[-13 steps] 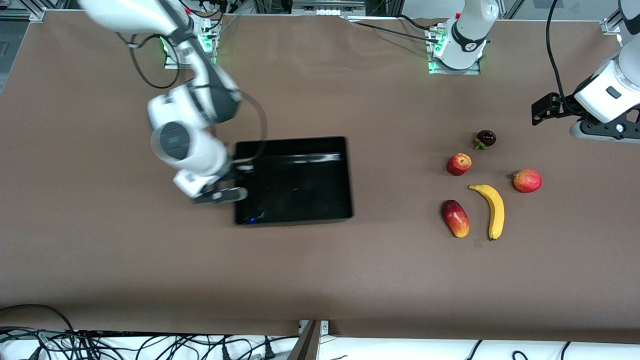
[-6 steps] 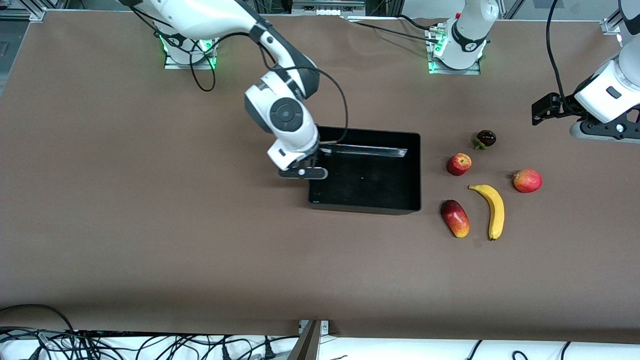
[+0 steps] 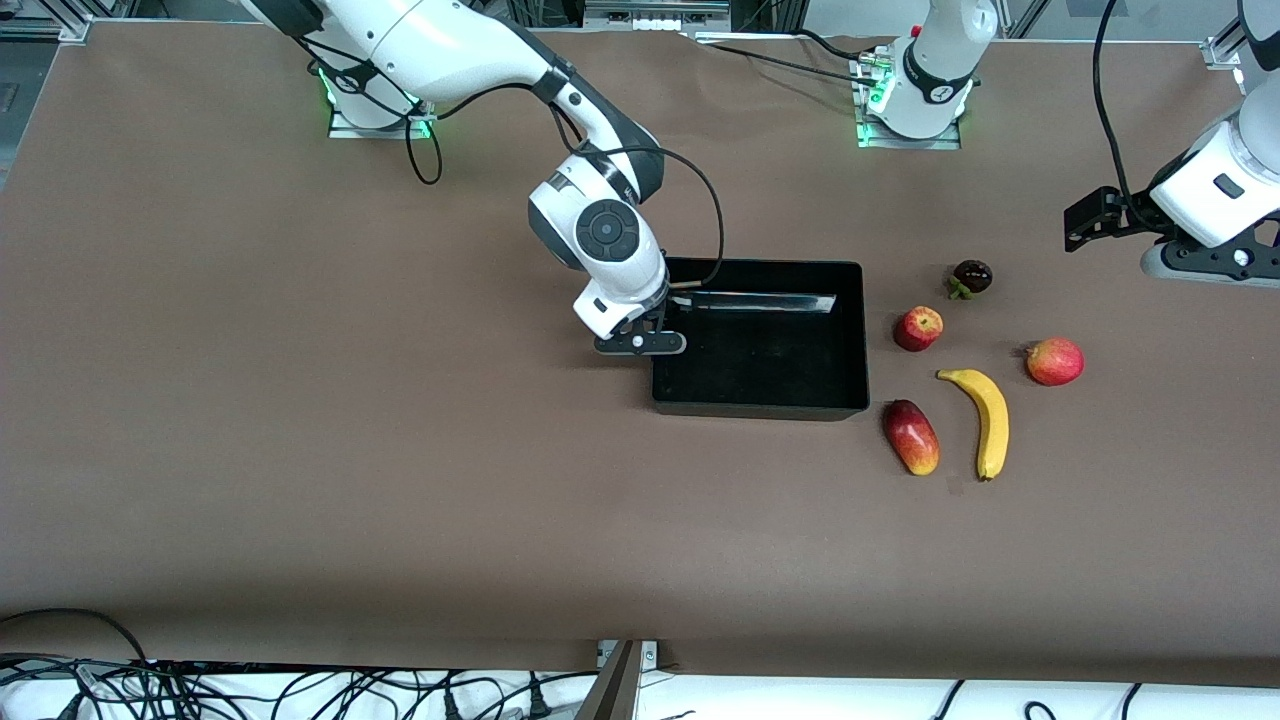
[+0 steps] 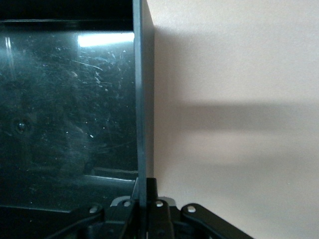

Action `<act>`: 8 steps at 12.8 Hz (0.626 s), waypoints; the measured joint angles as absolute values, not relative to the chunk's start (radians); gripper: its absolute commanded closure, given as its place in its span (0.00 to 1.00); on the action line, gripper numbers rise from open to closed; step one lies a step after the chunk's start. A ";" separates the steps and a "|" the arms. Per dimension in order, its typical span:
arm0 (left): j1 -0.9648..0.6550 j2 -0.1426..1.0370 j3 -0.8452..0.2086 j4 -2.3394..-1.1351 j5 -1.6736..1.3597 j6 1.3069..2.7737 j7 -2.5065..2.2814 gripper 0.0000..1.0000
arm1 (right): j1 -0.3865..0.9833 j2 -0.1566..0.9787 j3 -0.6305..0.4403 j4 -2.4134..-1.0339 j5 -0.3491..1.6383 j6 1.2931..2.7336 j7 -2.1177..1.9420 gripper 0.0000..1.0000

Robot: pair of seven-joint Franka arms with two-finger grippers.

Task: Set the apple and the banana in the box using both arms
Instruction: 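Slide the black box with the right gripper toward the fruit, then retract the right gripper while the left gripper reaches the red apple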

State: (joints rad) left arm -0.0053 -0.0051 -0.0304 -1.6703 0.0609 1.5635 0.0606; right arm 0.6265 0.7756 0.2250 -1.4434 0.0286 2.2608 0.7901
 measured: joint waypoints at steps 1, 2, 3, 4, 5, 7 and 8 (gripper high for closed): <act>-0.005 -0.003 -0.030 -1.669 0.061 1.564 0.061 0.00 | 0.631 0.779 0.225 -1.443 0.029 2.266 0.790 0.68; -0.005 -0.003 -0.030 -1.669 0.061 1.564 0.061 0.00 | 0.635 0.781 0.225 -1.442 0.029 2.270 0.790 0.33; -0.005 -0.003 -0.030 -1.669 0.061 1.564 0.061 0.00 | 0.637 0.781 0.225 -1.438 0.029 2.276 0.790 0.00; -0.005 -0.002 -0.030 -1.669 0.061 1.563 0.061 0.00 | 0.638 0.781 0.225 -1.430 0.029 2.279 0.790 0.00; -0.004 -0.001 -0.030 -1.670 0.061 1.558 0.061 0.00 | 0.638 0.779 0.225 -1.421 0.029 2.279 0.790 0.00; -0.004 0.025 -0.030 -1.676 0.061 1.531 0.060 0.00 | 0.638 0.765 0.220 -1.405 0.029 2.274 0.789 0.00; -0.004 0.064 -0.030 -1.682 0.061 1.523 0.060 0.00 | 0.634 0.749 0.214 -1.397 0.029 2.251 0.788 0.00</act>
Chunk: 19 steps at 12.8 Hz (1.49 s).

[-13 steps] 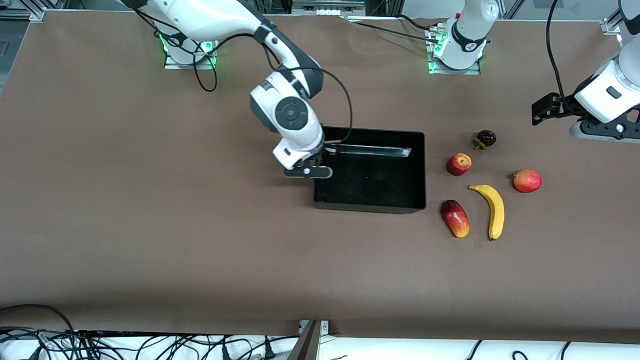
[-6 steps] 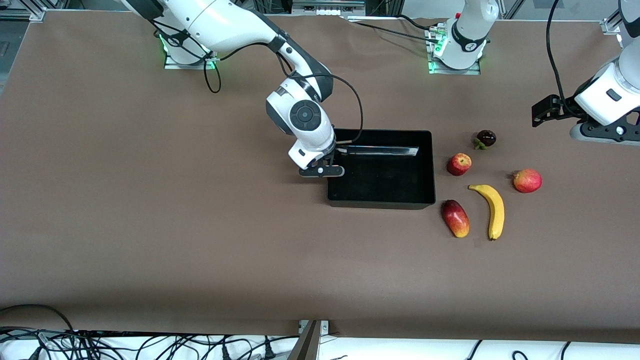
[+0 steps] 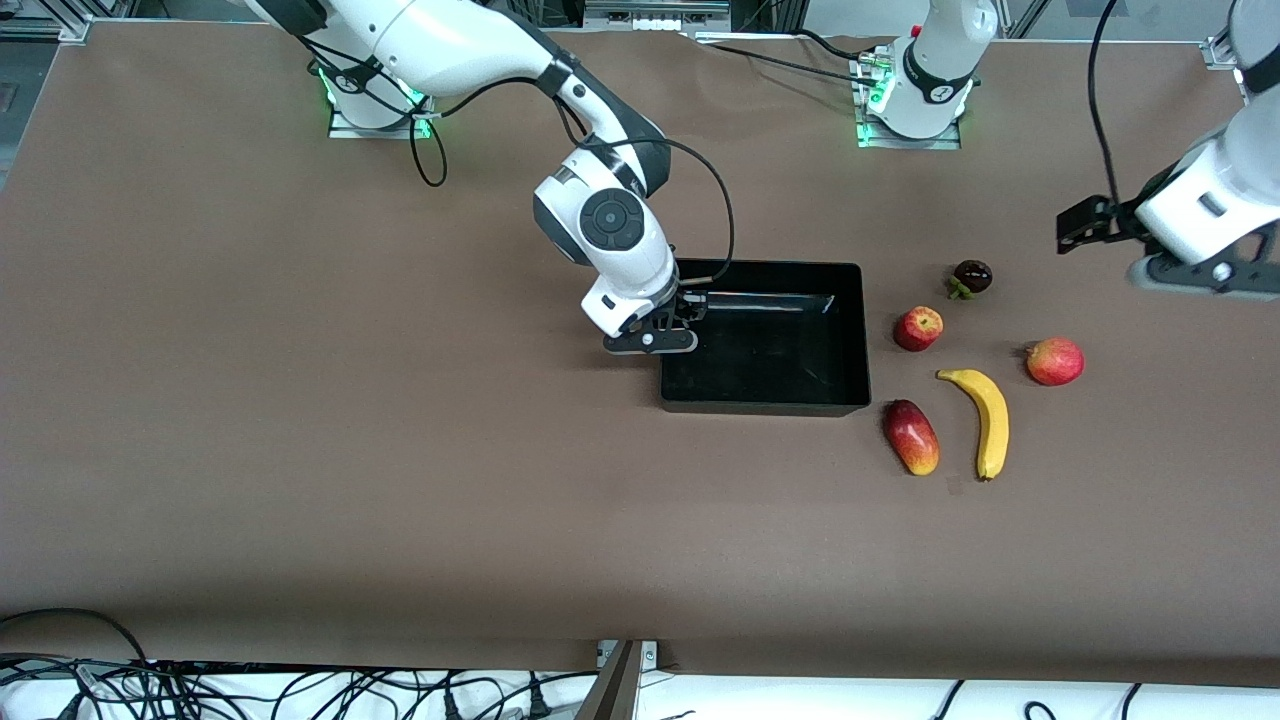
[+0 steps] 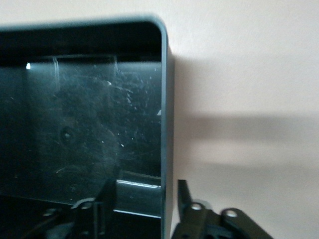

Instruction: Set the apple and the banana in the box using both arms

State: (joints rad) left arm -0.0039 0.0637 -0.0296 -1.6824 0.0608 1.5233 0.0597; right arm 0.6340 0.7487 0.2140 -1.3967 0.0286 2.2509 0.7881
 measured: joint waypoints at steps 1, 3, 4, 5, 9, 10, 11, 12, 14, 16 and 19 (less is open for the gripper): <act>-0.004 0.119 -0.030 -1.686 0.061 1.532 0.060 0.00 | 0.623 0.721 0.206 -1.390 0.028 2.217 0.785 0.00; -0.006 0.242 -0.030 -1.699 0.061 1.607 0.060 0.00 | 0.561 0.636 0.189 -1.376 0.028 2.122 0.752 0.00; -0.007 0.288 -0.030 -1.729 0.061 1.689 0.059 0.00 | 0.508 0.584 0.180 -1.372 0.028 2.055 0.710 0.00; -0.006 0.318 -0.030 -1.781 0.061 1.798 0.059 0.00 | 0.443 0.531 0.175 -1.371 0.029 1.988 0.660 0.00; -0.007 0.332 -0.068 -2.070 0.060 2.239 0.001 0.00 | 0.318 0.333 0.078 -1.373 0.038 1.699 0.450 0.00; -0.009 0.330 -0.089 -2.130 0.060 2.317 -0.022 0.00 | 0.318 0.287 0.041 -1.380 0.039 1.642 0.402 0.00; -0.013 0.328 -0.100 -2.174 0.060 2.375 -0.034 0.00 | 0.319 0.241 0.006 -1.399 0.043 1.605 0.356 0.00; -0.014 0.325 -0.104 -2.204 0.060 2.409 -0.035 0.00 | 0.320 0.198 -0.026 -1.429 0.049 1.589 0.317 0.00; -0.013 0.322 -0.103 -2.239 0.065 2.431 -0.035 0.00 | 0.320 0.126 -0.092 -1.498 0.078 1.579 0.244 0.00; -0.013 0.323 -0.103 -2.265 0.087 2.432 -0.035 0.21 | 0.303 0.086 -0.137 -1.542 0.096 1.570 0.170 0.00; -0.013 0.324 -0.104 -2.297 0.092 2.430 -0.035 0.81 | 0.189 0.072 -0.074 -1.560 0.100 1.563 0.117 0.00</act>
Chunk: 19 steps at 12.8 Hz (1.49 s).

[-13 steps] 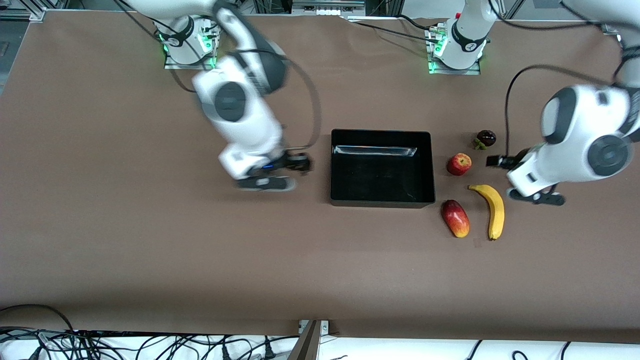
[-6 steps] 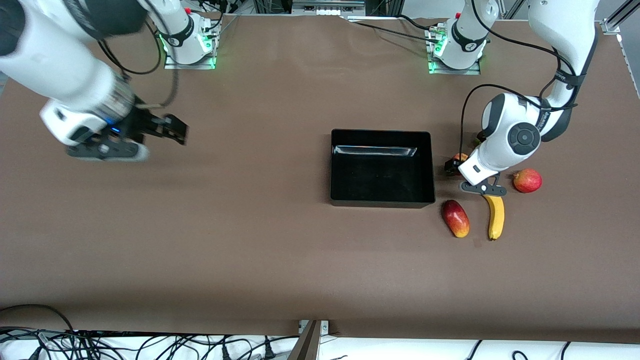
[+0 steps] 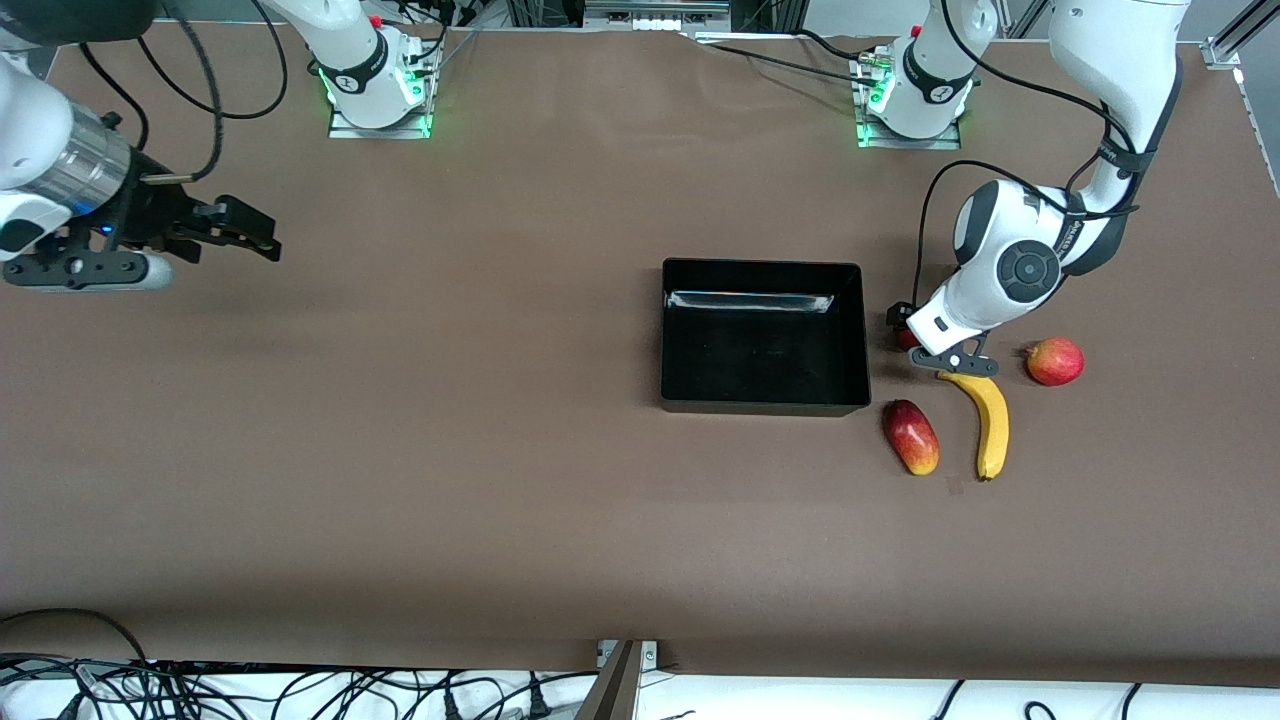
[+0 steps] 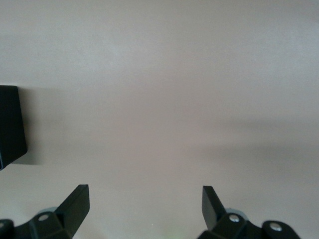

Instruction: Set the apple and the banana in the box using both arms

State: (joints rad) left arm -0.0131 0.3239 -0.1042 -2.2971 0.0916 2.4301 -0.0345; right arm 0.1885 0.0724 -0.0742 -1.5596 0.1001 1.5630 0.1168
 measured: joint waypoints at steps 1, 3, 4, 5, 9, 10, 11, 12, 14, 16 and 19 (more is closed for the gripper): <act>-0.013 0.320 -0.105 -2.297 0.092 2.424 -0.035 0.88 | 0.158 0.072 -0.046 -1.560 0.100 1.563 0.112 0.00; -0.013 0.315 -0.107 -2.288 0.093 2.392 -0.034 0.88 | 0.147 0.072 -0.027 -1.560 0.083 1.564 0.112 0.00; -0.013 0.307 -0.108 -2.256 0.093 2.333 -0.034 0.87 | 0.147 0.072 -0.023 -1.560 0.068 1.565 0.112 0.00; -0.013 0.295 -0.111 -2.197 0.093 2.230 -0.034 0.87 | 0.147 0.072 -0.022 -1.558 0.058 1.566 0.112 0.00; -0.016 0.256 -0.197 -1.940 0.022 1.941 -0.120 0.84 | 0.145 0.072 -0.021 -1.547 0.040 1.569 0.112 0.00; -0.018 0.259 -0.231 -1.926 0.001 1.940 -0.187 0.84 | 0.144 0.072 -0.021 -1.545 0.029 1.569 0.112 0.00; -0.020 0.269 -0.268 -1.926 -0.008 1.954 -0.260 0.84 | 0.143 0.074 -0.021 -1.545 0.024 1.569 0.112 0.00; -0.023 0.288 -0.305 -1.927 -0.008 1.977 -0.333 0.84 | 0.142 0.076 -0.021 -1.545 0.024 1.570 0.112 0.00; -0.042 0.340 -0.364 -1.929 0.008 2.018 -0.456 0.84 | 0.139 0.081 -0.021 -1.545 0.023 1.571 0.113 0.00; -0.071 0.387 -0.372 -1.941 0.027 2.058 -0.511 0.83 | 0.136 0.088 -0.021 -1.545 0.023 1.572 0.113 0.00; -0.096 0.438 -0.372 -1.992 0.028 2.138 -0.529 0.82 | 0.134 0.089 -0.021 -1.545 0.023 1.572 0.113 0.00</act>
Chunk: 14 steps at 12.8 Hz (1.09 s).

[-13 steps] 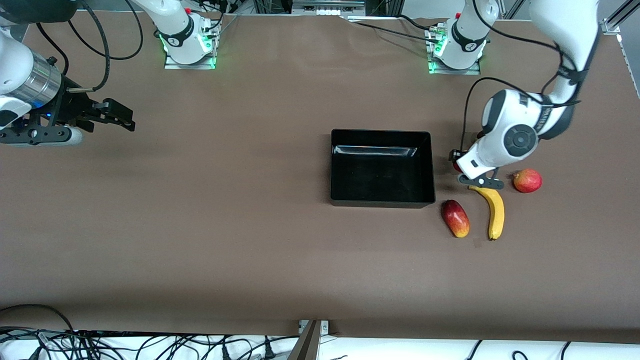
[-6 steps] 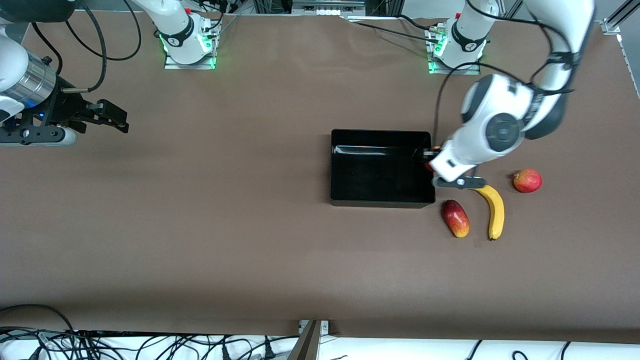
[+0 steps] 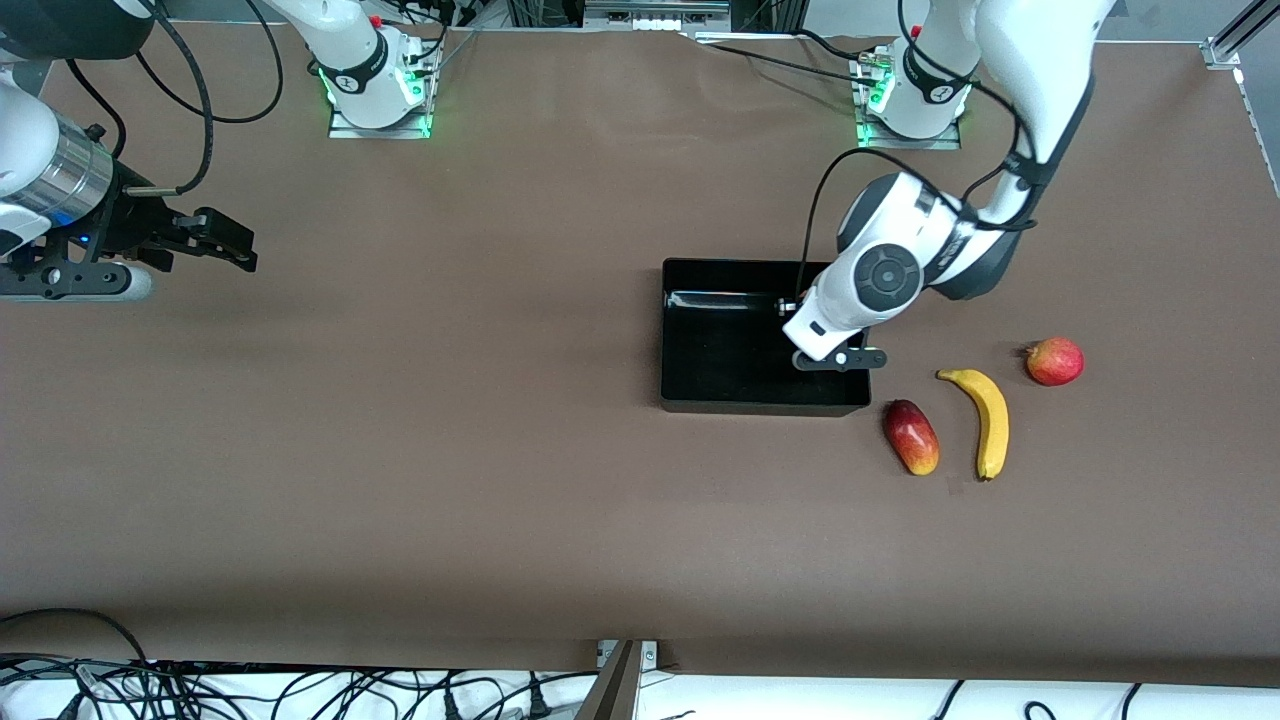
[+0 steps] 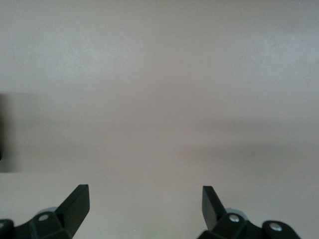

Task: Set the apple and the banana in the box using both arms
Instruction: 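Carry the red apple with the left gripper over the box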

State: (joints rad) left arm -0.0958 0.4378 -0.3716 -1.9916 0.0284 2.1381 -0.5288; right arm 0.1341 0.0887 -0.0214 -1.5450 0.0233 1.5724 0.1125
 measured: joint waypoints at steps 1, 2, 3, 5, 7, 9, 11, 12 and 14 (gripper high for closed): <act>-0.098 0.449 -0.372 -2.008 0.028 2.169 -0.530 0.67 | 0.134 0.089 -0.021 -1.545 0.023 1.572 0.113 0.00; -0.098 0.456 -0.371 -2.021 0.028 2.187 -0.532 0.15 | 0.133 0.089 -0.021 -1.545 0.023 1.573 0.113 0.00; -0.098 0.462 -0.371 -2.026 0.029 2.195 -0.536 0.00 | 0.133 0.089 -0.021 -1.545 0.023 1.573 0.113 0.00; -0.097 0.464 -0.370 -2.025 0.029 2.197 -0.541 0.00 | 0.132 0.089 -0.021 -1.545 0.023 1.574 0.113 0.00; -0.095 0.463 -0.370 -2.015 0.029 2.192 -0.543 0.00 | 0.132 0.089 -0.021 -1.545 0.023 1.584 0.113 0.00; -0.090 0.453 -0.368 -1.949 0.029 2.085 -0.545 0.00 | 0.132 0.089 -0.021 -1.545 0.023 1.592 0.113 0.00; -0.077 0.433 -0.354 -1.815 0.047 1.897 -0.545 0.00 | 0.132 0.089 -0.021 -1.545 0.023 1.595 0.113 0.00; -0.057 0.422 -0.340 -1.756 0.088 1.834 -0.542 0.00 | 0.132 0.089 -0.021 -1.545 0.023 1.598 0.113 0.00; 0.023 0.413 -0.326 -1.700 0.177 1.797 -0.509 0.00 | 0.132 0.089 -0.021 -1.545 0.023 1.618 0.113 0.00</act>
